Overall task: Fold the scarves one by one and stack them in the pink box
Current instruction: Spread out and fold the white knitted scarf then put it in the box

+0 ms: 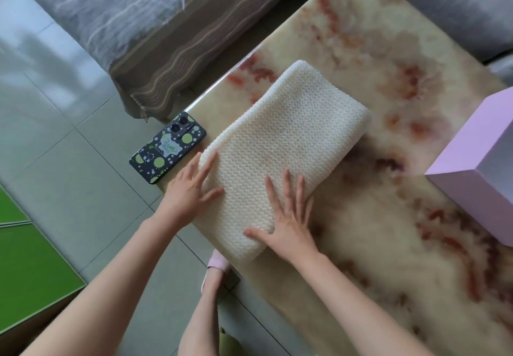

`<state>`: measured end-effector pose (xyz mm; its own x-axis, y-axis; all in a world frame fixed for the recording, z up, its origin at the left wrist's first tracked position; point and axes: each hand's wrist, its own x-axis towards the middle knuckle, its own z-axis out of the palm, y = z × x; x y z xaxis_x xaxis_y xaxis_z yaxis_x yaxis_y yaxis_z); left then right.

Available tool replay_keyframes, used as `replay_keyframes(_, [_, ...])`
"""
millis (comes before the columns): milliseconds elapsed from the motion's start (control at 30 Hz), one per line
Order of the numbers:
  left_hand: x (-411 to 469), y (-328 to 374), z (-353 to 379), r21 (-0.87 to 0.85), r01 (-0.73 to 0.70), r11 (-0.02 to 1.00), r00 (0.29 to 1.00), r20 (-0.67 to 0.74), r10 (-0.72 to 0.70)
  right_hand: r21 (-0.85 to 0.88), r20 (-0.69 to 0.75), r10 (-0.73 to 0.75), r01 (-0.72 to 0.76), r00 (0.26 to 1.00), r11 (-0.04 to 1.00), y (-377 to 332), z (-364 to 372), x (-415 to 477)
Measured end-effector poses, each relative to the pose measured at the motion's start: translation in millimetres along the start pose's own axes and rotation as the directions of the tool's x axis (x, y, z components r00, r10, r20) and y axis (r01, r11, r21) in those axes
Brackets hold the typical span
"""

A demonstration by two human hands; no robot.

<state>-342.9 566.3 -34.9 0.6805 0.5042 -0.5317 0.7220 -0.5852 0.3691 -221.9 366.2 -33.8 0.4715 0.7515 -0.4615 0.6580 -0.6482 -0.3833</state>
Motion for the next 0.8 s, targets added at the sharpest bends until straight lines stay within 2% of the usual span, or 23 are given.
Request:
replay_keyframes(133, [4.1, 1.0, -9.7, -0.058, 0.004, 0.998, 1.000, 0.024, -0.003, 0.104, -0.061, 0.024, -0.017, 0.998, 0.994, -4.4, 10.5, 0.9])
replay_keyframes(200, [6.0, 0.6, -18.0, -0.184, 0.035, 0.982, 0.999, -0.008, -0.038, 0.341, -0.175, 0.074, -0.010, 0.982, 0.940, -14.1, 12.7, -3.8])
replay_keyframes(267, [6.6, -6.7, -24.0, -0.267, 0.150, 0.952, 0.988, 0.003, -0.155, 0.661, -0.261, 0.316, -0.070, 0.912, 0.748, -25.5, 16.9, -19.6])
replay_keyframes(300, [6.6, -11.5, -25.4, -0.230, 0.216, 0.949, 0.976, 0.034, -0.214, 0.784, -0.211, 0.469, -0.138, 0.857, 0.605, -32.3, 17.5, -30.7])
replay_keyframes(333, [6.9, -18.4, -25.1, -0.188, 0.276, 0.943, 0.961, 0.075, -0.267, 0.866, -0.081, 0.587, -0.234, 0.806, 0.441, -39.4, 19.9, -40.9])
replay_keyframes(367, [5.9, -22.4, -25.9, -0.198, 0.321, 0.926, 0.946, 0.111, -0.304, 0.902, 0.086, 0.638, -0.332, 0.766, 0.278, -47.6, 21.0, -49.9])
replay_keyframes(433, [5.0, -25.6, -27.1, -0.369, 0.356, 0.858, 0.933, 0.197, -0.302, 0.892, 0.330, 0.617, -0.450, 0.714, 0.044, -60.0, 27.4, -60.0])
replay_keyframes(533, [3.7, -24.4, -25.2, -0.516, 0.314, 0.797, 0.945, 0.253, -0.209, 0.847, 0.517, 0.539, -0.488, 0.665, -0.211, -64.6, 35.6, -56.6])
replay_keyframes(600, [2.5, -21.8, -23.4, -0.563, 0.343, 0.752, 0.933, 0.300, -0.200, 0.839, 0.540, 0.515, -0.477, 0.666, -0.262, -60.8, 35.7, -53.4])
replay_keyframes(700, [-1.9, -15.9, -19.5, -0.600, 0.341, 0.723, 0.921, 0.366, -0.131, 0.887, 0.455, 0.562, -0.406, 0.691, -0.219, -48.8, 33.5, -57.1])
replay_keyframes(800, [-6.9, -12.8, -10.2, -0.595, 0.309, 0.742, 0.928, 0.359, -0.099, 0.914, 0.401, 0.559, -0.354, 0.725, -0.197, -34.3, 36.1, -69.3])
